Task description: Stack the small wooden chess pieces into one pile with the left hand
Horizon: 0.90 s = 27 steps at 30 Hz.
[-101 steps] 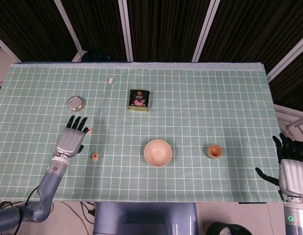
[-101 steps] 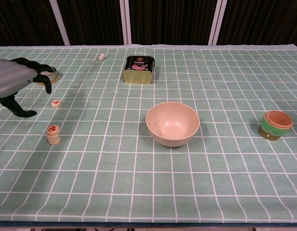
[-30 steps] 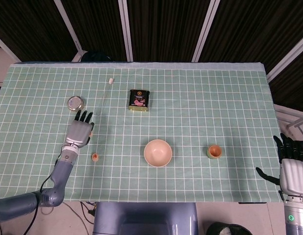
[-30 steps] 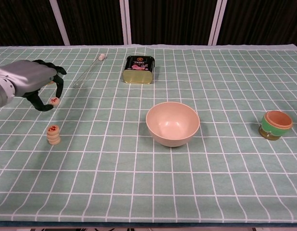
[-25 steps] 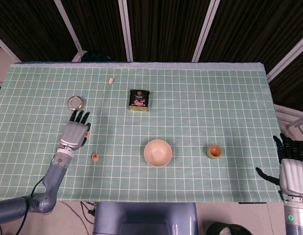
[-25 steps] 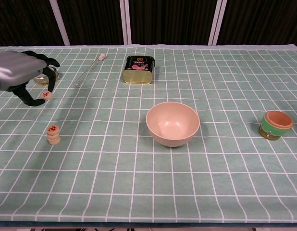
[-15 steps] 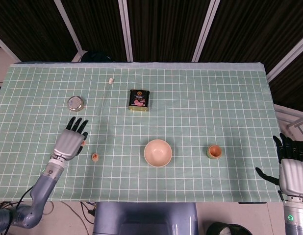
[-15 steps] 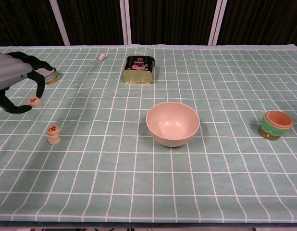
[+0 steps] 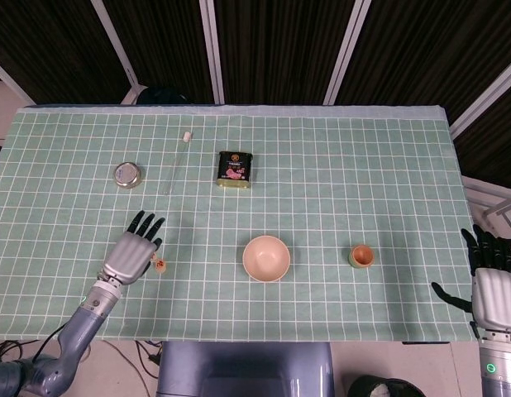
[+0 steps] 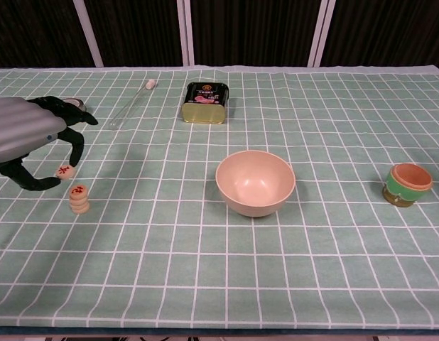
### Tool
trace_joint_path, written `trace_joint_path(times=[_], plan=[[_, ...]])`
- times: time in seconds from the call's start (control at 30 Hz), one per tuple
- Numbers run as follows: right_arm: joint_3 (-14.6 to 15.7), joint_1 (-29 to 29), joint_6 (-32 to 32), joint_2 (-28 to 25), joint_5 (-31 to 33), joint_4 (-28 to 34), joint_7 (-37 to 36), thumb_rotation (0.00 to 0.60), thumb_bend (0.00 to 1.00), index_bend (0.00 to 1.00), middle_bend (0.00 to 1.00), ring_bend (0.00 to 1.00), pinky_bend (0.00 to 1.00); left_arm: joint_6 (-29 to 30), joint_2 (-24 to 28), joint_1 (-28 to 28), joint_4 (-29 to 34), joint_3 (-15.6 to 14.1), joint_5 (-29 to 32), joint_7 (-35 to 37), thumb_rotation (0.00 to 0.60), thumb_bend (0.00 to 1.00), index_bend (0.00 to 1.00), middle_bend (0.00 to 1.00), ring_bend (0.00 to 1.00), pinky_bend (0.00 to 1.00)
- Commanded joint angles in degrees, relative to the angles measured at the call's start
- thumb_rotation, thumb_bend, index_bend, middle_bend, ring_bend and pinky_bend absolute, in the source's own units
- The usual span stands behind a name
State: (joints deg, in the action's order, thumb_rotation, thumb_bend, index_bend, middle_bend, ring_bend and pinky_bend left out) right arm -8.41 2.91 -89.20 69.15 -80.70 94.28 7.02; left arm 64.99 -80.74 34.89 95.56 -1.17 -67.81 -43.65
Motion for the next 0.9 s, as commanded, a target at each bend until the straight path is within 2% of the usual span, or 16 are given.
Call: trace_joint_path(times=[0.03,0.9], plan=[[0.0,0.0,0.0,0.0,0.0,0.0,0.0,0.6,0.23,0.09,0.01,0.0,0.0,0.1,-0.2,-0.1,0.3,-0.1,-0.4,-0.3,0.6,0.31,0.47,0.08,0.0,0.0],[0.0,0.0,-0.1,0.0,-0.1,-0.1,0.0,0.6,0.23,0.09,0.01,0.0,0.0,-0.2,-2.8,-0.2,0.9,-0.1,-0.4,-5.1,0.6,0.31,0.47,0.07,0.0,0.0]])
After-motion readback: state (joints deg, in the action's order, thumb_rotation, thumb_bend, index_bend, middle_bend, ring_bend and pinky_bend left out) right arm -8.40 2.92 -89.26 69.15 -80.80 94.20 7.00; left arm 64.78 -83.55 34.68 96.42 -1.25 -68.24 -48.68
